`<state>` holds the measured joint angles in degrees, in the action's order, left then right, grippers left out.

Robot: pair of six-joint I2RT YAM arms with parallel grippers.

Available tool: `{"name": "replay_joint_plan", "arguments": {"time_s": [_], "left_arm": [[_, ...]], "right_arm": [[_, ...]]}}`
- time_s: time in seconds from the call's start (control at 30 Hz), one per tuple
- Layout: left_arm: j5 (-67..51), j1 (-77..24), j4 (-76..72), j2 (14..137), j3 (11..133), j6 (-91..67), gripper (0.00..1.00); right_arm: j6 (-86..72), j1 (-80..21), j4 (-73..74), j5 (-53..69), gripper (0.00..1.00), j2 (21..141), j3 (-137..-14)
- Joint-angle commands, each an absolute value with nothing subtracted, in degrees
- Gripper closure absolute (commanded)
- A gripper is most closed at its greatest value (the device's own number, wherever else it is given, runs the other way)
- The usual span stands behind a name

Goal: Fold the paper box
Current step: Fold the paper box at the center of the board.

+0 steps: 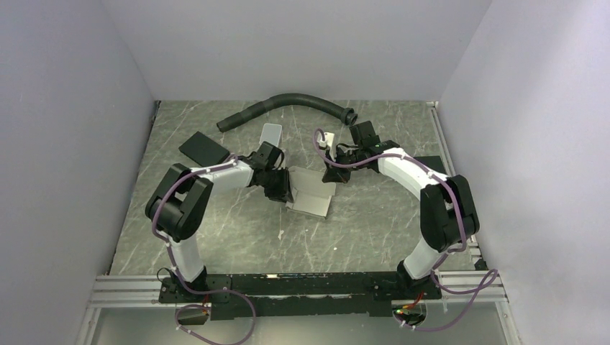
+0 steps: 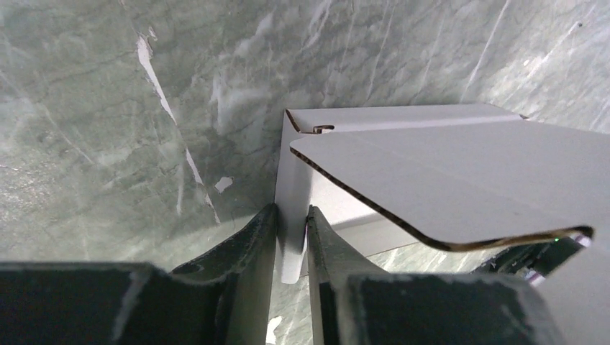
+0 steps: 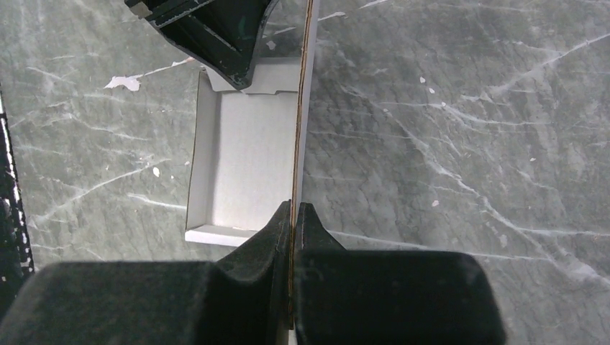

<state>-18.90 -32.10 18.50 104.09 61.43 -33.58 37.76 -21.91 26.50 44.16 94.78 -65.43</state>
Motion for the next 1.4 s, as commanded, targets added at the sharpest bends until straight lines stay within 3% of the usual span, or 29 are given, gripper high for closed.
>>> {"name": "replay_joint_plan", "arguments": {"time_s": [0.0, 0.07, 0.23, 0.43, 0.53, 0.9, 1.13, 1.37], "left_arm": [[-11.5, -33.9, 21.5, 106.5, 62.8, -33.2, 0.76], [-10.3, -34.2, 22.0, 106.6, 63.1, -33.2, 0.82], [-6.9, -34.7, 22.6, 105.8, 63.3, -33.1, 0.93], [-1.4, -36.0, 23.6, 104.2, 63.5, -32.6, 0.97], [1.3, -36.4, 23.3, 102.9, 62.9, -33.2, 1.0], [8.0, -36.4, 25.1, 101.1, 64.5, -31.3, 1.0], [10.9, -36.4, 29.7, 105.2, 68.5, -27.5, 0.82], [12.2, -36.3, 29.8, 105.3, 69.8, -26.7, 0.72]], "right_arm": [[36.3, -23.4, 21.6, 49.0, 1.0, 90.7, -66.1], [35.5, -23.4, 21.8, 49.3, 0.97, 90.1, -66.5], [32.7, -23.4, 22.2, 49.5, 0.75, 87.1, -67.7], [28.8, -22.8, 22.3, 47.4, 0.43, 82.9, -68.0], [24.3, -21.5, 19.9, 46.4, 0.33, 80.7, -66.7], [2.5, -15.0, 0.7, 45.3, 0.19, 73.3, -50.3], [2.7, -15.8, 0.6, 45.3, 0.18, 76.6, -50.1], [2.3, -17.0, 2.3, 42.4, 0.19, 80.5, -50.5]]}}
